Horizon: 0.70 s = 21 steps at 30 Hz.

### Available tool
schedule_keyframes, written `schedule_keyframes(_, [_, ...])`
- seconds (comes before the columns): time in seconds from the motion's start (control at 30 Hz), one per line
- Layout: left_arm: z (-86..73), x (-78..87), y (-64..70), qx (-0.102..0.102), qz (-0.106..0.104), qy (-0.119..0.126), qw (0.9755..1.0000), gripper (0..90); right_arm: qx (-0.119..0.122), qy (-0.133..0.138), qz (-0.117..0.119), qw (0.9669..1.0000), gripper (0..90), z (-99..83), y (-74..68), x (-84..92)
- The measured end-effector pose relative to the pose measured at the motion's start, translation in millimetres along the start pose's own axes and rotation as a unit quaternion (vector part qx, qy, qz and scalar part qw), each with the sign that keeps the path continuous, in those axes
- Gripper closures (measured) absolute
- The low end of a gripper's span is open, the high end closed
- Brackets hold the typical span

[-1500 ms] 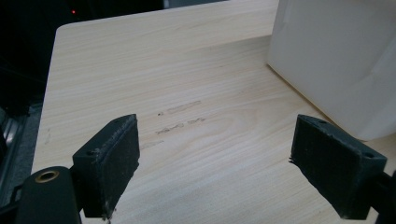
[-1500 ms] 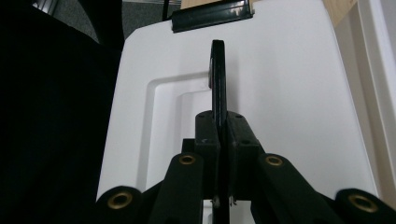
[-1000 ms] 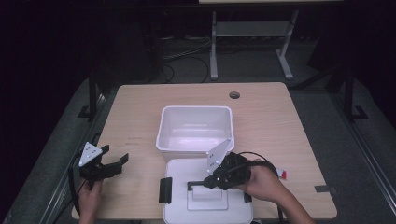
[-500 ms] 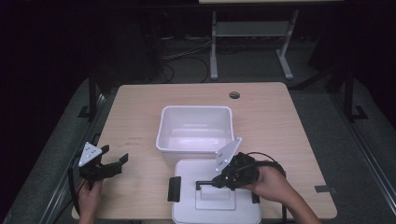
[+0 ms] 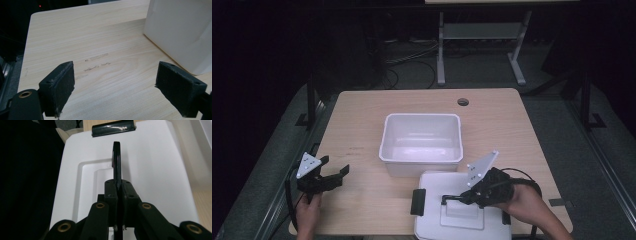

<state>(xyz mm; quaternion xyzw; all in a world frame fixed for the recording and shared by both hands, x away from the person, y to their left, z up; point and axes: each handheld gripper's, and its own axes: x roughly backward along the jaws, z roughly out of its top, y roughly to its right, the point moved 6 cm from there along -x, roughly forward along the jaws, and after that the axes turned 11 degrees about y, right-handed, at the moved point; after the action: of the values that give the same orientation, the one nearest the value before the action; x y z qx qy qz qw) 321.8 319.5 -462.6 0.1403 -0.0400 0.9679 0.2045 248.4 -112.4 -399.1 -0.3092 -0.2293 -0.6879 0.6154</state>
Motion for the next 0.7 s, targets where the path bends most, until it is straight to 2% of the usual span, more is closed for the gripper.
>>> schedule_keyframes(0.27, [-0.3,-1.2,1.8,-0.003,-0.001,-0.003,1.0000,14.8,-0.019,0.002,-0.016,0.9997,84.5,-16.1,1.1,15.0])
schedule_keyframes(0.43, [-0.6,-1.4,2.2,-0.003,-0.002,-0.004,1.0000,14.8,-0.024,0.001,-0.014,0.9996,84.5,-21.8,3.8,18.5])
schedule_keyframes(0.7, [-0.4,-0.2,0.8,-0.003,0.001,-0.002,1.0000,14.8,-0.030,0.003,-0.014,0.9995,84.5,-25.3,11.7,13.4])
